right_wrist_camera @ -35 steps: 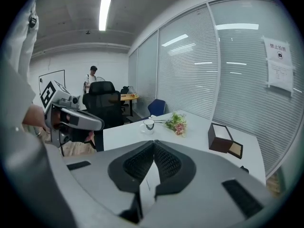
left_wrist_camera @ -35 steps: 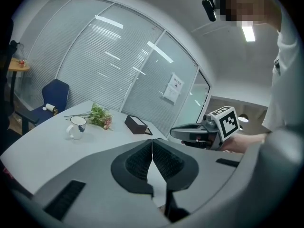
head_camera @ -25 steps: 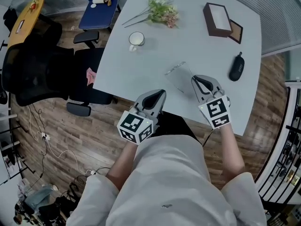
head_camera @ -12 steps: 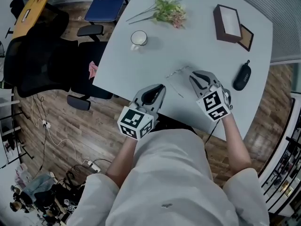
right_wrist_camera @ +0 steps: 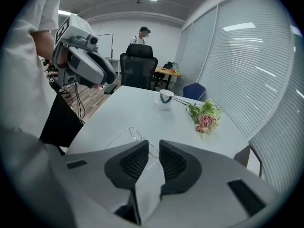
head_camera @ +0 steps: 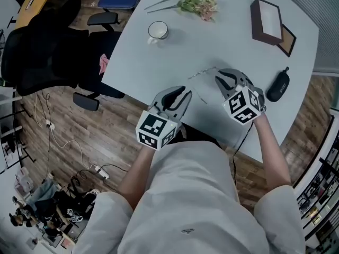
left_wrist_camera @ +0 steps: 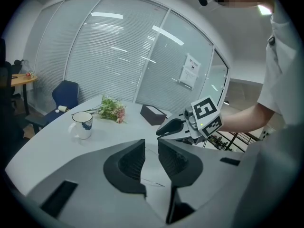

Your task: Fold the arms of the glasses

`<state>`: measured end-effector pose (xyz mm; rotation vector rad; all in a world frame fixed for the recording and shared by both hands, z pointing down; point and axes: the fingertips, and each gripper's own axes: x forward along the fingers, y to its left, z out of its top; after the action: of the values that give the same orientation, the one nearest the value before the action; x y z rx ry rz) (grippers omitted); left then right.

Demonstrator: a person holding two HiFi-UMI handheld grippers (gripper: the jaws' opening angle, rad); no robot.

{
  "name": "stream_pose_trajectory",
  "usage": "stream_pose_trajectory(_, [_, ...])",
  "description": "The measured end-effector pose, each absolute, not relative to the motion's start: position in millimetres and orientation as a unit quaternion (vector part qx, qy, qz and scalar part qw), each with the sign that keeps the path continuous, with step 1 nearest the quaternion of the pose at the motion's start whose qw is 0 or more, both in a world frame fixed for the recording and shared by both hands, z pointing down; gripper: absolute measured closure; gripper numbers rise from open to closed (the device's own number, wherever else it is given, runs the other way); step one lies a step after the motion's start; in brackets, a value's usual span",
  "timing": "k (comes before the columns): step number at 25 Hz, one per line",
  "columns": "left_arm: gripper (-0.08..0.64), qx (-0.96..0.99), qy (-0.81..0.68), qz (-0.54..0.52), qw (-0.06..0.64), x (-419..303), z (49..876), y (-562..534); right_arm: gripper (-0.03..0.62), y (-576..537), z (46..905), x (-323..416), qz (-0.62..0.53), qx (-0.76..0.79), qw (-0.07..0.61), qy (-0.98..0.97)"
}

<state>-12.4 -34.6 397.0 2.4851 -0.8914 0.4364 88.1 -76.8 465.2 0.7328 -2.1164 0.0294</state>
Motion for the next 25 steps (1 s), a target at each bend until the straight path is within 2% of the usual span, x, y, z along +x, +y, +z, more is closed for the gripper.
stream_pose_trajectory(11, [0.459,0.898,-0.328,0.171,0.236,-18,414,-38,0.515,-90,502,74,-0.064,0.208,0.504,-0.836])
stream_pose_trajectory(25, [0.460,0.894,-0.334,0.177,0.243,-14,424,-45,0.517,-98,536,72,-0.113,0.141,0.552,-0.814])
